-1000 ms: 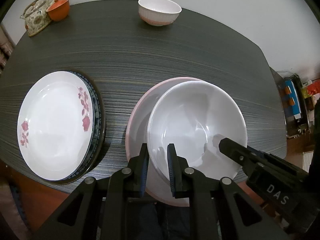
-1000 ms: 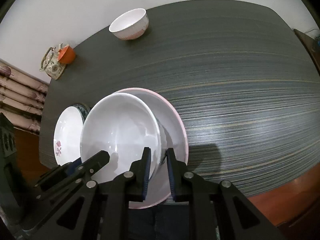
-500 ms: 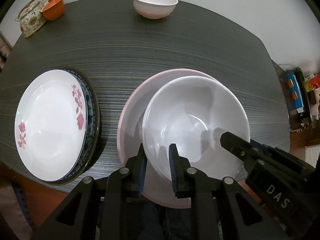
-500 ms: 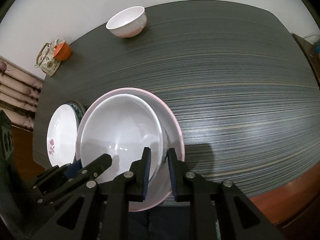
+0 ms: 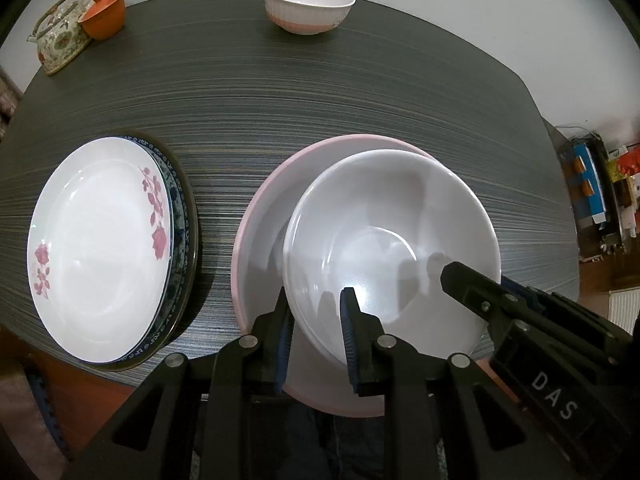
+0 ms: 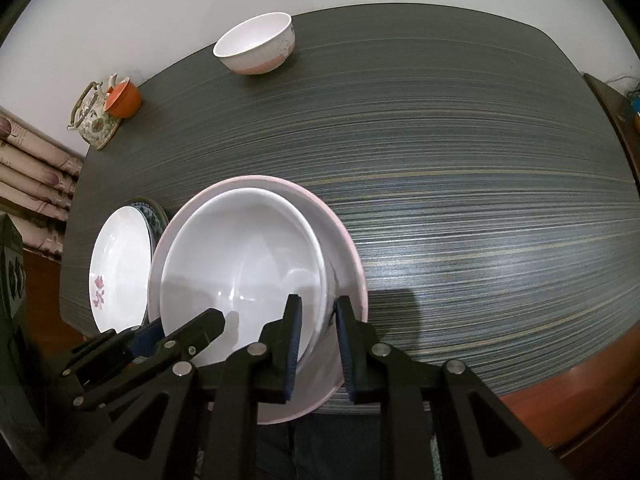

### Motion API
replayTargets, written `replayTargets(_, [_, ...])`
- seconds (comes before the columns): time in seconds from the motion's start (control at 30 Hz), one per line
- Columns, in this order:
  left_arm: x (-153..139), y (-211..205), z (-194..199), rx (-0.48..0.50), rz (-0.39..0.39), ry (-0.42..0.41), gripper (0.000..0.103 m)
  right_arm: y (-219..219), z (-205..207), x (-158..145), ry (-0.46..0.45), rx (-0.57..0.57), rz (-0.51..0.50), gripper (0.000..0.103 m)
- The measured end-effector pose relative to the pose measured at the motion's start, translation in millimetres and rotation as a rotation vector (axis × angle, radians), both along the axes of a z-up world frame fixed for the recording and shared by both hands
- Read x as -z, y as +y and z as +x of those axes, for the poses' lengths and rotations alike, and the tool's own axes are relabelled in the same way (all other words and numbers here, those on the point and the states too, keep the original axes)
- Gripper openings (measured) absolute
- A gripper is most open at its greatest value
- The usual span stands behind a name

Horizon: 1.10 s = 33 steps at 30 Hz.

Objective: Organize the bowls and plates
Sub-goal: 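Lower the white bowl into the pink-rimmed bowl with the right gripper, then open the right gripper to release the white bowl rim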

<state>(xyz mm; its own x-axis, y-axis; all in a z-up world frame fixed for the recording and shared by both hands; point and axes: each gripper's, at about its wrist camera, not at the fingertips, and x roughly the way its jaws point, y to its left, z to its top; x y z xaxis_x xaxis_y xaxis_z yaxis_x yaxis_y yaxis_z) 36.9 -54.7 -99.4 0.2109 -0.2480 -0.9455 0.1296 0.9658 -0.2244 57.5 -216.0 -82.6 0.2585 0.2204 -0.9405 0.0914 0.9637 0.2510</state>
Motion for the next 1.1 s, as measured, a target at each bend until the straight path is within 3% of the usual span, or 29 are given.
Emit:
replayTargets(0.83, [-7, 1, -1, 0.034, -0.004, -0.034, 0.031, -7, -5, -3, 0.012, 0.016, 0.031, 0.023])
replayTargets(1.1, [-22, 8, -3, 0.032, 0.01, -0.098, 0.043, -9, -5, -6, 0.01, 0.018, 0.034, 0.023])
